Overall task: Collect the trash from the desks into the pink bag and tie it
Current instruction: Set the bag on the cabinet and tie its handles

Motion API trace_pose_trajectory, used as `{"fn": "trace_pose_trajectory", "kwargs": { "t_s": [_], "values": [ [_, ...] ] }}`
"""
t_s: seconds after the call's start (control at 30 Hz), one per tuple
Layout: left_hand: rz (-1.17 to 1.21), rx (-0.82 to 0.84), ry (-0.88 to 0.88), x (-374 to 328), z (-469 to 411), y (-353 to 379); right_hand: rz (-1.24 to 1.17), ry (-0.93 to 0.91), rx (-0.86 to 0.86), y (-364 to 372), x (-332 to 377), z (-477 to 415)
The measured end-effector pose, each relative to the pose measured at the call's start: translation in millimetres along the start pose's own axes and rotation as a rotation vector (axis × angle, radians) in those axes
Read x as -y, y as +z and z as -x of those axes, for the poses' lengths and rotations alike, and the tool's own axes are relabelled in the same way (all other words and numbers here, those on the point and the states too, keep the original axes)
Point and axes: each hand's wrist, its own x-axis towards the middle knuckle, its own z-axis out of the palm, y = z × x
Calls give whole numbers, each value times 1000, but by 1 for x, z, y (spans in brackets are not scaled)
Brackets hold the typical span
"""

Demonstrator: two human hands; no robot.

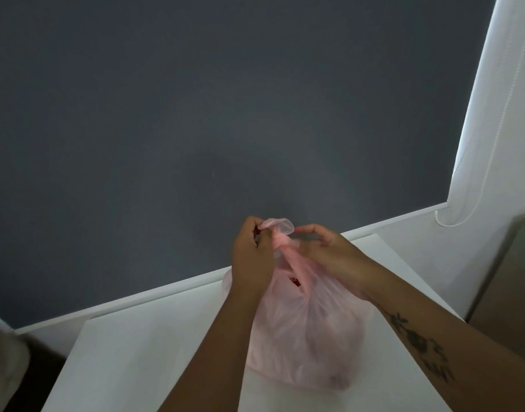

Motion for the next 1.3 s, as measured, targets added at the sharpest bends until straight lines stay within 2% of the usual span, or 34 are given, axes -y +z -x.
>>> {"fn": "trace_pose_trajectory", "kwargs": {
  "t_s": [0.13,0.33,0.43,0.57,0.67,0.7,0.8,0.93,1.03,1.13,1.2,1.23,1.3],
  "values": [
    [65,37,-53,-3,0,2,69,-15,85,12,-4,4],
    [23,104,-103,-2,-7,-1,-248,170,123,8,-5,-1],
    [-28,107,-132,-1,-9,1,-267,142,108,5,-9,1],
    [-74,83,-212,-1,-14,6,113,-100,-7,7,-9,12],
    [-103,81,-256,-2,-16,9,609,-370,-120,12,-14,15],
    [-100,80,-276,-2,-16,9,707,-423,-150,16,-16,14],
    [-52,105,-351,-5,-16,10,636,-418,-259,24,-17,15],
    [-52,121,-409,-5,-16,8,807,-606,-288,22,-27,14],
    [-40,134,-465,-6,-14,6,602,-527,-329,21,-30,10],
    [51,158,-523,-6,-14,-1,176,-281,-319,19,-27,8],
    [169,186,-551,-5,-13,-6,-181,-148,-243,15,-26,8],
    [161,184,-524,-3,-14,-9,-366,-101,-190,12,-24,9],
    [-18,147,-411,3,-16,-19,-652,-53,-121,1,-21,9]
  ]
}}
